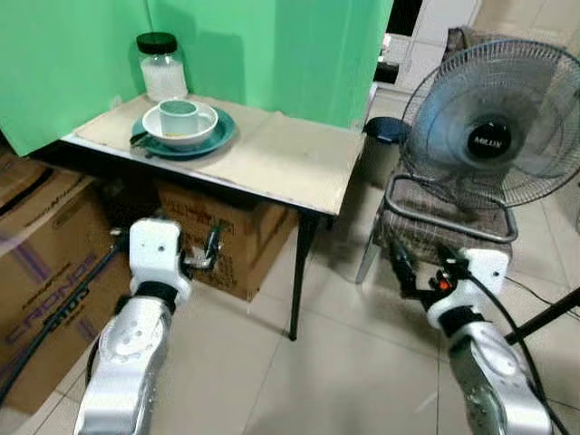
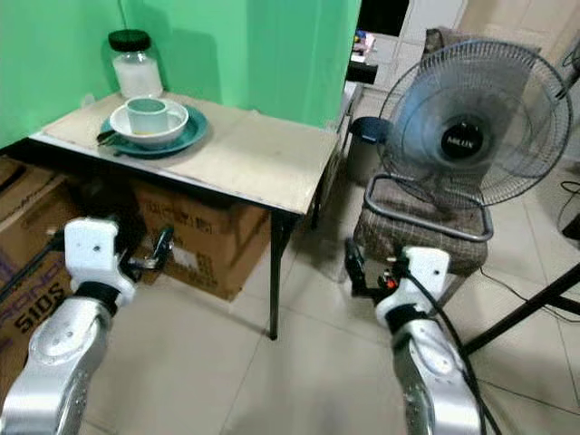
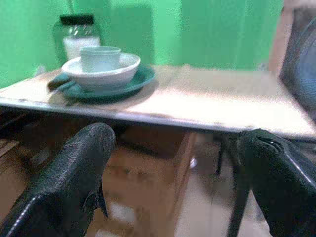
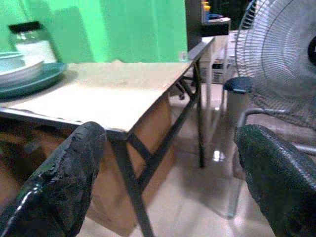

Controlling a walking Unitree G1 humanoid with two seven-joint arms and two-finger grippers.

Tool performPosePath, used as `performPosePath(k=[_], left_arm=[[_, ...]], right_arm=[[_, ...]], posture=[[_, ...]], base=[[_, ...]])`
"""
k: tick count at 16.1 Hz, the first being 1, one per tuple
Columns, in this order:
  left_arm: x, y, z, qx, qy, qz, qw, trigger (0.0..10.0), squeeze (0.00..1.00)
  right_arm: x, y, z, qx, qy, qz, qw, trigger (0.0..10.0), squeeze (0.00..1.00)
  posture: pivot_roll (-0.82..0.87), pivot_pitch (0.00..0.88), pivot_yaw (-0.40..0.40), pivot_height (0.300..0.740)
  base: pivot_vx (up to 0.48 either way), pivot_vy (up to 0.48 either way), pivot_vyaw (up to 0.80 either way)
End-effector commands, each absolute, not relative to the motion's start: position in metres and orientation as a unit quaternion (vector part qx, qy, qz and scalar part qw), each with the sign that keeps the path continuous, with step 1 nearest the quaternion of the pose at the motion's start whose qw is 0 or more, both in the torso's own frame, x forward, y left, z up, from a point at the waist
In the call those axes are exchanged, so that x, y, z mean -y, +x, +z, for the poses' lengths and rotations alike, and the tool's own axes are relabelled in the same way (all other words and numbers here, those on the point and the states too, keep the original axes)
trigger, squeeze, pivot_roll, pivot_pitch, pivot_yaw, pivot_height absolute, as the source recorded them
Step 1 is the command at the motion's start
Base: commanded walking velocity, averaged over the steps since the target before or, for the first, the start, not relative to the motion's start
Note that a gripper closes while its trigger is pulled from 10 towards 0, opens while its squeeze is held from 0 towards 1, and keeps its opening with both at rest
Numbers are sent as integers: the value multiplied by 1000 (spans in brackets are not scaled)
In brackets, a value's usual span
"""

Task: Setting the table

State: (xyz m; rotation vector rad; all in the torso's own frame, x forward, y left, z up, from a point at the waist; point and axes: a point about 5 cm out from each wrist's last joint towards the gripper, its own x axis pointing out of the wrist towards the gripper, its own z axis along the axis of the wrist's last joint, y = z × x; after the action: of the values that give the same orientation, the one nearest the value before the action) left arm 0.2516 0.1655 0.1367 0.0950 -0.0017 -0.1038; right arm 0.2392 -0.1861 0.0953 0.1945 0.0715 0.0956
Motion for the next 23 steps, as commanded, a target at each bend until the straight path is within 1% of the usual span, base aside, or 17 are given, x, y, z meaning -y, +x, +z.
performPosePath(k=[1, 5, 7, 12, 14, 23], left_arm=[[-165, 251, 140, 2, 52, -59, 997, 10000, 0], [-166, 252, 141, 3, 57, -66, 996, 10000, 0], [-165, 252, 141, 1, 59, -70, 996, 10000, 0], [-164, 255, 143, 3, 59, -85, 995, 10000, 0], [-159, 255, 142, 1, 55, -91, 994, 10000, 0], [-158, 250, 139, -7, 62, -104, 993, 10000, 0]], right_arm=[[181, 242, 99, -30, 103, 58, 993, 10000, 0], [165, 239, 97, -32, 119, 83, 989, 10000, 0], [165, 239, 97, -34, 136, 79, 987, 10000, 0], [167, 242, 99, -31, 132, 89, 987, 10000, 0], [166, 242, 100, -30, 131, 102, 986, 10000, 0], [164, 239, 99, -29, 139, 111, 984, 10000, 0]], posture=[[52, 0, -54, 740], [58, 0, -52, 740], [59, 0, -51, 740], [60, 0, -53, 740], [58, 0, -56, 740], [65, 0, -65, 740]], base=[[315, 0, 800], [326, 0, 753], [330, 0, 0], [335, 0, 0], [339, 0, 0], [348, 0, 0]])
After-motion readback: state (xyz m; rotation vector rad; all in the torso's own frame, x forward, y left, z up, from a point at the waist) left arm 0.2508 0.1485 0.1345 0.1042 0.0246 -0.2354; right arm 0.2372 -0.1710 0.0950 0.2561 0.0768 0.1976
